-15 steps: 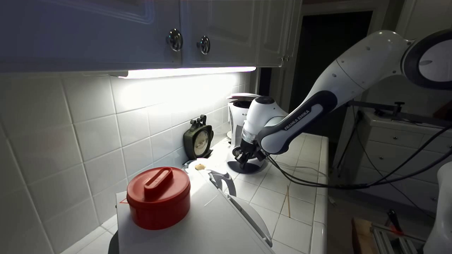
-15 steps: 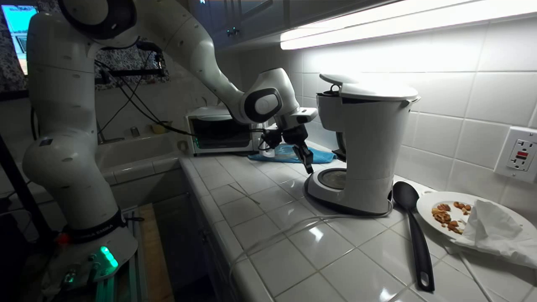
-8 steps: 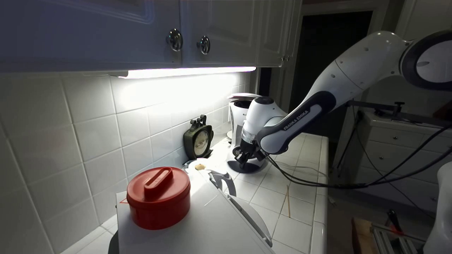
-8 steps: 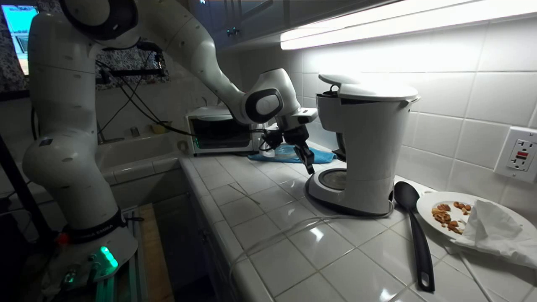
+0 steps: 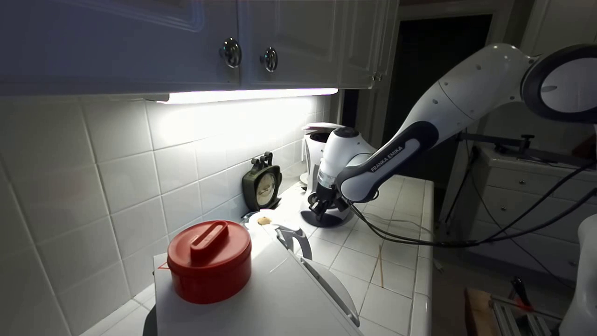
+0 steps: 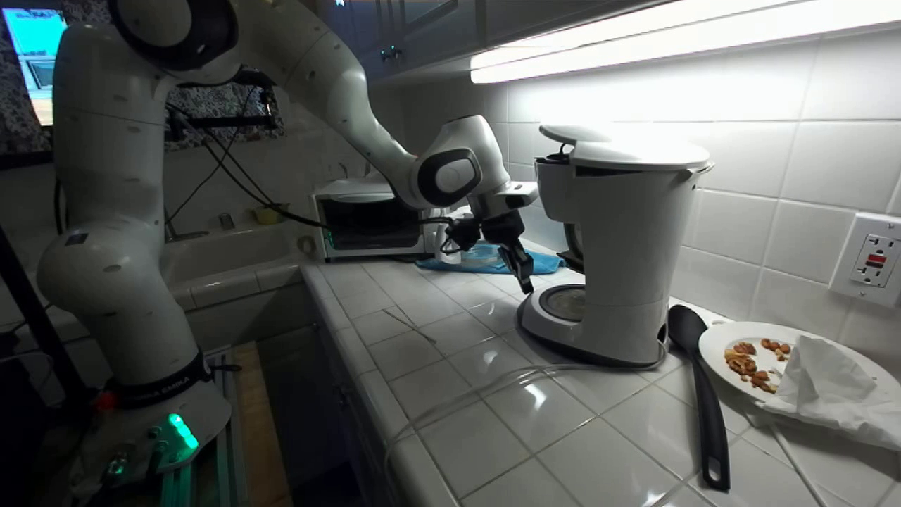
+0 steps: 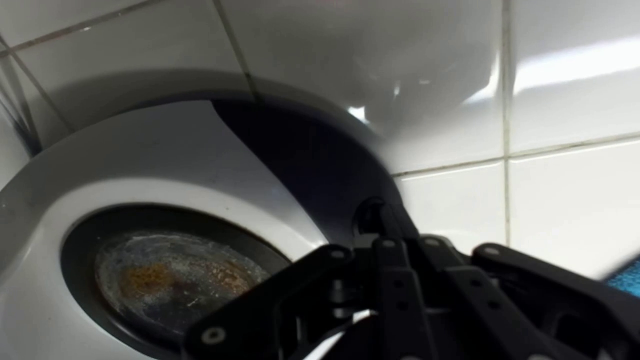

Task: Push the bottom black button of the white machine on the right

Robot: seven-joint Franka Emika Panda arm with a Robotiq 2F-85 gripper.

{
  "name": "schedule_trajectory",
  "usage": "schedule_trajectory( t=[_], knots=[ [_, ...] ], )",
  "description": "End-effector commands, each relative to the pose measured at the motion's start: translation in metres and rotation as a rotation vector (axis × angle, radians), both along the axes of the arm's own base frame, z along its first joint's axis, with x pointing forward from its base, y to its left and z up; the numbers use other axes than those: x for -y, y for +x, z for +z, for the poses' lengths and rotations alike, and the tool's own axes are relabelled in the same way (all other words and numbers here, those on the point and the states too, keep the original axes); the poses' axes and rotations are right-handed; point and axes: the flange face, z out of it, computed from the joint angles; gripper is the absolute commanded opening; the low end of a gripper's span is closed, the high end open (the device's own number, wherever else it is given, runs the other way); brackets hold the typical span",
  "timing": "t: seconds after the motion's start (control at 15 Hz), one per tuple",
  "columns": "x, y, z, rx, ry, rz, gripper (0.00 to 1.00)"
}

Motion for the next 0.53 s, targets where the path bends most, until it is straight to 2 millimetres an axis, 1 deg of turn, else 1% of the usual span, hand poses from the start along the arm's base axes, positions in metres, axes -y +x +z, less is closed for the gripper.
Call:
schedule_trajectory(
  t=[0.0, 0.47],
  knots=[
    [0.0111, 0.0045, -0.0163, -0.037, -0.010, -0.016, 0.03],
    [0.0206, 0.0053, -0.0247, -0.036, 0.008, -0.034, 0.03]
  ],
)
